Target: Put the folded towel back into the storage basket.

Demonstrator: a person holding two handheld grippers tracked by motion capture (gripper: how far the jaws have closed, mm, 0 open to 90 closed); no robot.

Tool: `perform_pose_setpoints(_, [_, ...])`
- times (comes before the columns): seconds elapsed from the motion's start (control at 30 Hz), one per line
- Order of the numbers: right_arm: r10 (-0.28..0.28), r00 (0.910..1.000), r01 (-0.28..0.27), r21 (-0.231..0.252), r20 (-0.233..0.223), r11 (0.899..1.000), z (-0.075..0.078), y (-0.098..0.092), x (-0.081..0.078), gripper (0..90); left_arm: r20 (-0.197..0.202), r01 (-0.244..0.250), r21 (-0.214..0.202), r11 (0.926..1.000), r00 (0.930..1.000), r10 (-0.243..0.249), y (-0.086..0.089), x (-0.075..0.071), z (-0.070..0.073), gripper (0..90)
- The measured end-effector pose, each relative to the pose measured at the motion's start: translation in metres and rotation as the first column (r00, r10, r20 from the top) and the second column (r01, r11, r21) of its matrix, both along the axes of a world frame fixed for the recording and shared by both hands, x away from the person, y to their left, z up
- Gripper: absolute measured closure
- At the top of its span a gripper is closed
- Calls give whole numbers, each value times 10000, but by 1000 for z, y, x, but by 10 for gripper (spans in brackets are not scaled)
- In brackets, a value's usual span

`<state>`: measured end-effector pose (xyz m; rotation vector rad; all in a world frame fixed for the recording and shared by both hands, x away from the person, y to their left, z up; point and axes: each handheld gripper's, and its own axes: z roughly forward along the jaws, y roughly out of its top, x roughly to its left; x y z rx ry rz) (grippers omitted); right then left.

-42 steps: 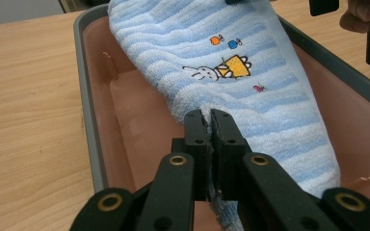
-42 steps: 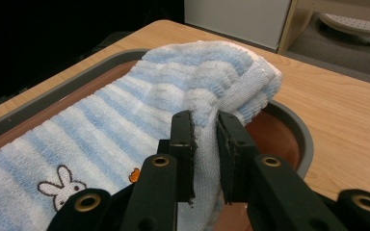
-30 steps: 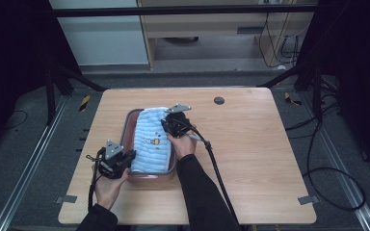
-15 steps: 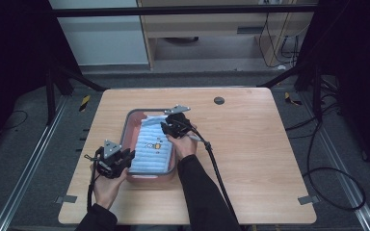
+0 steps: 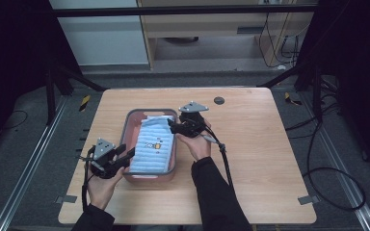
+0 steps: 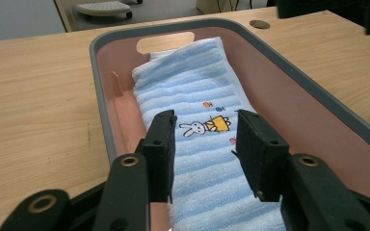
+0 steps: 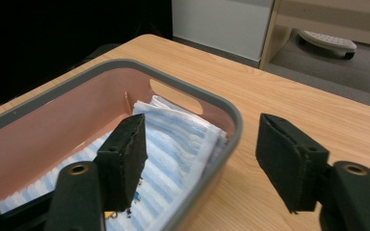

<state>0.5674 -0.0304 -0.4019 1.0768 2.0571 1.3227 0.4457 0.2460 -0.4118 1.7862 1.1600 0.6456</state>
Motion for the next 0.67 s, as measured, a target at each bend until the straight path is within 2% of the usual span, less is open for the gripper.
perform_pose_setpoints(0.1, [-89, 9999, 88, 63, 70, 9999, 2, -10, -4, 303, 45, 97, -57, 9999, 9999, -97, 1, 0, 1, 536])
perform_pose_setpoints(0.17, [-186, 9998, 187, 106, -69, 9998, 3, -28, -12, 265, 46, 202, -62, 9998, 9998, -202, 2, 0, 2, 500])
perform_pose_setpoints(0.2, [-186, 9998, 187, 106, -69, 9998, 3, -28, -12, 265, 46, 202, -62, 9998, 9998, -202, 2, 0, 2, 489])
perform_pose_setpoints(0.23, [-328, 9995, 328, 19, -1, 9995, 3, -41, -17, 251, 52, 217, -51, 9998, 9998, -216, 2, 0, 2, 473])
perform_pose_setpoints(0.43, [-758, 9969, 758, 8, -190, 9971, -3, -83, -34, 227, 153, 229, 42, 9997, 9996, -230, 8, 1, 3, 402])
perform_pose_setpoints(0.47, [-758, 9969, 758, 8, -190, 9971, -3, -83, -34, 227, 153, 229, 42, 9997, 9996, -230, 8, 1, 3, 389])
perform_pose_setpoints(0.5, [-912, 9956, 911, -16, -223, 9958, -6, -97, -40, 223, 160, 253, 63, 9997, 9995, -254, 9, 1, 3, 376])
perform_pose_setpoints(0.57, [-978, 9949, 978, -5, -256, 9952, -8, -104, -43, 220, 190, 314, 75, 9995, 9993, -316, 12, 1, 3, 365])
perform_pose_setpoints(0.6, [-1120, 9933, 1120, -26, -286, 9937, -10, -117, -49, 216, 232, 304, 62, 9995, 9993, -305, 13, 1, 3, 350])
perform_pose_setpoints(0.67, [-1183, 9926, 1183, -21, -291, 9930, -12, -124, -52, 216, 273, 293, 57, 9996, 9992, -295, 16, 1, 4, 343])
